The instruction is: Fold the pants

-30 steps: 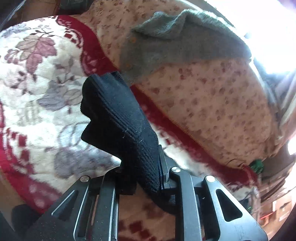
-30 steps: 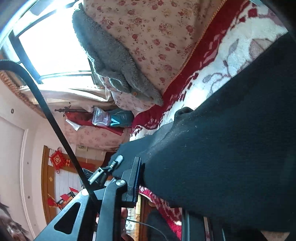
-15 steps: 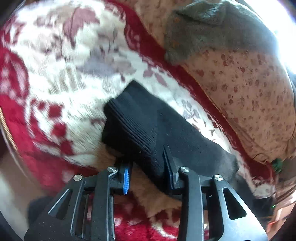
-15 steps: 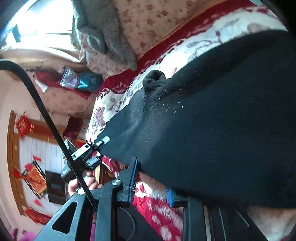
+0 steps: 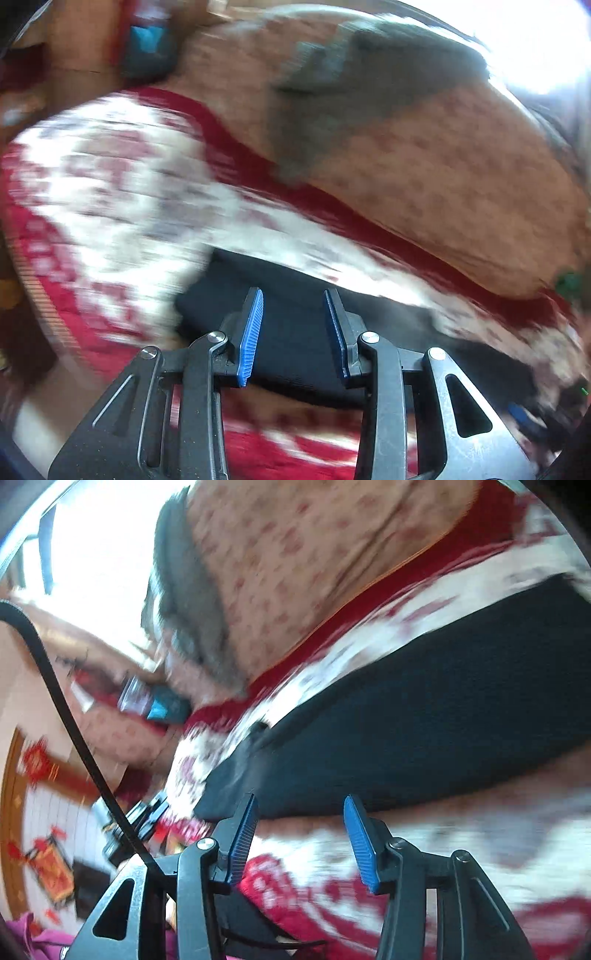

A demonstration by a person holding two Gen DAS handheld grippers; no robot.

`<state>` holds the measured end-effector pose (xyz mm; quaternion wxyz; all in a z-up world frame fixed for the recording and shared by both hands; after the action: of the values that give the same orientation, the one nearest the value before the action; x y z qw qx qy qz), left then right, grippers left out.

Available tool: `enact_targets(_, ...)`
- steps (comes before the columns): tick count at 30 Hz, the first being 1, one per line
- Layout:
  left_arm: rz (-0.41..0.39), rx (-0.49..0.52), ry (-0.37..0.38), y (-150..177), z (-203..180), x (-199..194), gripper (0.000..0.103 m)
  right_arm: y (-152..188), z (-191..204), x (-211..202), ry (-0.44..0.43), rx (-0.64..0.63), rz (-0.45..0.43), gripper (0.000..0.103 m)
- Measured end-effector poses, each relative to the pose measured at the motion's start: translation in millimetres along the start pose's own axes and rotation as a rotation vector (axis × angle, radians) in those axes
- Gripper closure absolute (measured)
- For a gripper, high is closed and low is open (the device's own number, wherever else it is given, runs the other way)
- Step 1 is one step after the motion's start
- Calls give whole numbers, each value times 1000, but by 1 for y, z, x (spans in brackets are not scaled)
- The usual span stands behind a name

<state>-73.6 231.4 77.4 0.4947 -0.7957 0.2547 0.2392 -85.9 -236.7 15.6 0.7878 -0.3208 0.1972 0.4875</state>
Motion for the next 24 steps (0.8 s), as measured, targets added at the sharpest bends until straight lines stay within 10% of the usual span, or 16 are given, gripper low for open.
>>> enact_targets(11, 412, 241, 442, 66, -200, 113, 61, -19, -101, -76, 236, 166, -148, 54)
enact_targets(24, 632, 519, 620, 105, -351, 196, 56, -58, -126, -59, 250, 153, -164, 54)
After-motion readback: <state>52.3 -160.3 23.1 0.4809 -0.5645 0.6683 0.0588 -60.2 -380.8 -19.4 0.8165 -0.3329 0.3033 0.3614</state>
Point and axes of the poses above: each gripper's, at about its wrist camera, not at the fingertips, and x roughly the way its jaws point, z to its left, y to its underside, the point moved 5 cm from there along x, roughly the way its jaws point, and after that the axes turned 9 degrees about y, right-handed, at the moved point
